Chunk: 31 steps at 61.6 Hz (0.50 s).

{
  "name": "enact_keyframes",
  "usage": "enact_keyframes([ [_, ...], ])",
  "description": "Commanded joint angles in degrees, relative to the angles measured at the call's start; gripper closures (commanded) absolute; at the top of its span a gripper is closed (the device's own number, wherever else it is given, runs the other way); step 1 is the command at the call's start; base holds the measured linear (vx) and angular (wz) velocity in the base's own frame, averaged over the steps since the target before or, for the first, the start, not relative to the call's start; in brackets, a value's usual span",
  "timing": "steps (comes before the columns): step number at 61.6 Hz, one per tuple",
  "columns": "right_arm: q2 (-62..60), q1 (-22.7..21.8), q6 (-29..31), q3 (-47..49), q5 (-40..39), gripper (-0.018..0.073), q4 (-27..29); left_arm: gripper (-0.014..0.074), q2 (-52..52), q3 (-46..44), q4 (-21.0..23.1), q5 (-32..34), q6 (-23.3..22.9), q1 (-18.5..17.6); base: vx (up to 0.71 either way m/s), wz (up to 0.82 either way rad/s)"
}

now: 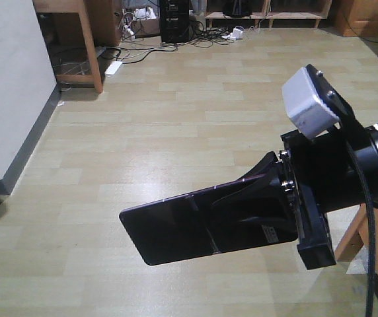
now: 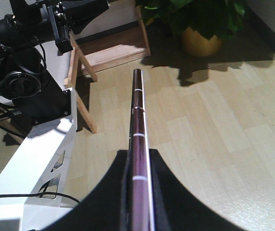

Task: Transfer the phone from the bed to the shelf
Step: 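Carry the phone in the right gripper while driving across the room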

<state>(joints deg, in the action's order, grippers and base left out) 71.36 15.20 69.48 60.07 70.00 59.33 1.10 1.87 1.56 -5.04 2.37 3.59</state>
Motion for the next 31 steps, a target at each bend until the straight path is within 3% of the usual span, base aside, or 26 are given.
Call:
enact_keyframes([
  [1, -1.5, 0.1, -0.1, 1.6, 3.7, 0.0561, 4.8, 0.0595, 0.4, -1.4, 0.6, 4.1, -0.5, -0.4, 0.21, -0.05],
  [31, -1.5, 0.1, -0.1, 1.6, 3.7, 0.0561, 4.8, 0.0595, 0.4, -1.4, 0.6, 4.1, -0.5, -0.4, 0.22, -0.05],
])
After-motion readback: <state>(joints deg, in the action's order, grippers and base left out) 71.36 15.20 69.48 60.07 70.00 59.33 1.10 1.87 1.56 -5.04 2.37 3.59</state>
